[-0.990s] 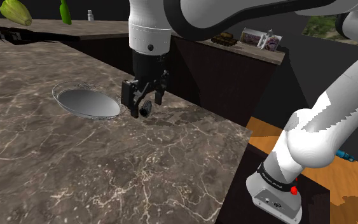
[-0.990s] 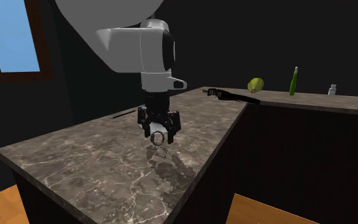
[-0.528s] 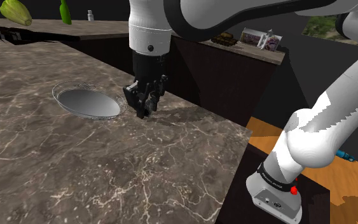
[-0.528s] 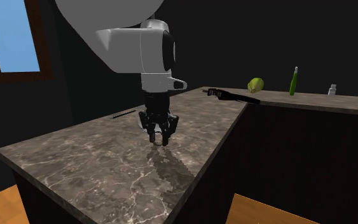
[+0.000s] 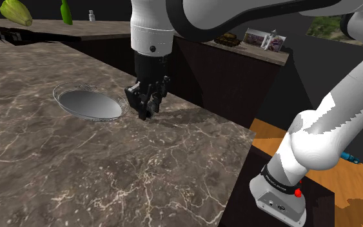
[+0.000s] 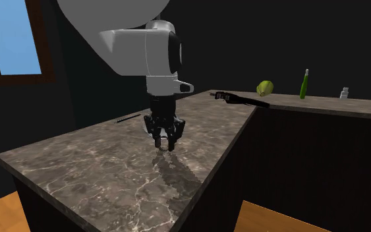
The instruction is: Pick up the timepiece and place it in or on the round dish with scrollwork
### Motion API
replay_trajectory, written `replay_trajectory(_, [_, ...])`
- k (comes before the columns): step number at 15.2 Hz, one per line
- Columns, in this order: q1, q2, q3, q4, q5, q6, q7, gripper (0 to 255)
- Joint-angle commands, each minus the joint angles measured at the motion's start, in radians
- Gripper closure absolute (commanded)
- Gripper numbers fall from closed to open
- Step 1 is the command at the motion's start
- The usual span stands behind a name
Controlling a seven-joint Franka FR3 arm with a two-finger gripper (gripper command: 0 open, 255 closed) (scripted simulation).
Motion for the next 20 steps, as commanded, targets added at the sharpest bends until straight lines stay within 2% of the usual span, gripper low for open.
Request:
replay_trajectory(1, [0.000,-0.002,-0.001,0.012,0.000,-0.013,0.000,255])
replay_trajectory(20, [-0.007,0.021,-0.006,0.289,-0.015,-0.271,0.011,255])
